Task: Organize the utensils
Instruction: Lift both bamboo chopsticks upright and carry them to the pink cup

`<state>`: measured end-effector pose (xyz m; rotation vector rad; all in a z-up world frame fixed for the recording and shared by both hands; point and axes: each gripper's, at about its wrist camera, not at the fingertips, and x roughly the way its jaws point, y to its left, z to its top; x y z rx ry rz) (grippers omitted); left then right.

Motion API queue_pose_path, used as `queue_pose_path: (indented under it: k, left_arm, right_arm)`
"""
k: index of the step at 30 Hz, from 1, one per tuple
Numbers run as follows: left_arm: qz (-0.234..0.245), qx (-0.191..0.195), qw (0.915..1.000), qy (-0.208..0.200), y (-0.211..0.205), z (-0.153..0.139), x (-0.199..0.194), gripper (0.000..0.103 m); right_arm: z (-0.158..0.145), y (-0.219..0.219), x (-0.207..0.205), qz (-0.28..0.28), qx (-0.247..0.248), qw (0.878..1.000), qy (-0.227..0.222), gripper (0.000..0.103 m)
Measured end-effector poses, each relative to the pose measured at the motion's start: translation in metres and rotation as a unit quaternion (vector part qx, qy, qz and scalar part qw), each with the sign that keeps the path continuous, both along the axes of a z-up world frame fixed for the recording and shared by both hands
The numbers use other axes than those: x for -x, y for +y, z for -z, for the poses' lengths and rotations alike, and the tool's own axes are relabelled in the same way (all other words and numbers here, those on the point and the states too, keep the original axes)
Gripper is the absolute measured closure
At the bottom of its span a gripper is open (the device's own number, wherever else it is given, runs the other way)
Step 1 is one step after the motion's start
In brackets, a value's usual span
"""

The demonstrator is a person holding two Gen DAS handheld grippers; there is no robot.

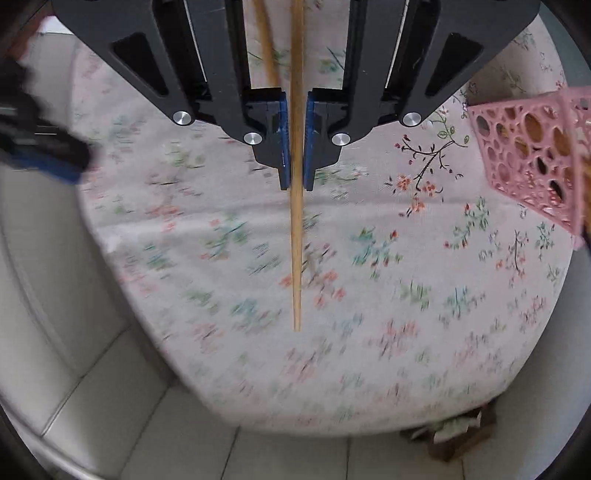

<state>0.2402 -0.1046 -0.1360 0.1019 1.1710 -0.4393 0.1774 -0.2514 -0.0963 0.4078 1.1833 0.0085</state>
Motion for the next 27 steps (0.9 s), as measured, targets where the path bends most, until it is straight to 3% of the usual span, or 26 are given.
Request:
queue_pose_path:
  k: [9,16,23,27]
  left_arm:
    - [0.007,0.097,0.9924,-0.075,0.029,-0.086,0.047,0.097]
    - [-0.005,0.156,0.9739,-0.165,0.075,-0.156,0.074,0.097]
    - [-0.047,0.180,0.9563,-0.226,0.120,-0.186,0.081,0.097]
    - [-0.063,0.191,0.9498,-0.240,0.138,-0.195,0.085,0.097]
  right_arm:
    - [0.022,0.038,-0.009,-0.049,-0.016,0.998,0.029,0.075]
    - [0.043,0.071,-0.020,-0.074,-0.027,0.995,0.055,0.075]
    - [0.056,0.105,-0.033,-0.100,-0.006,0.993,0.067,0.075]
    - [0.060,0.121,-0.039,-0.109,0.038,0.992,0.058,0.076]
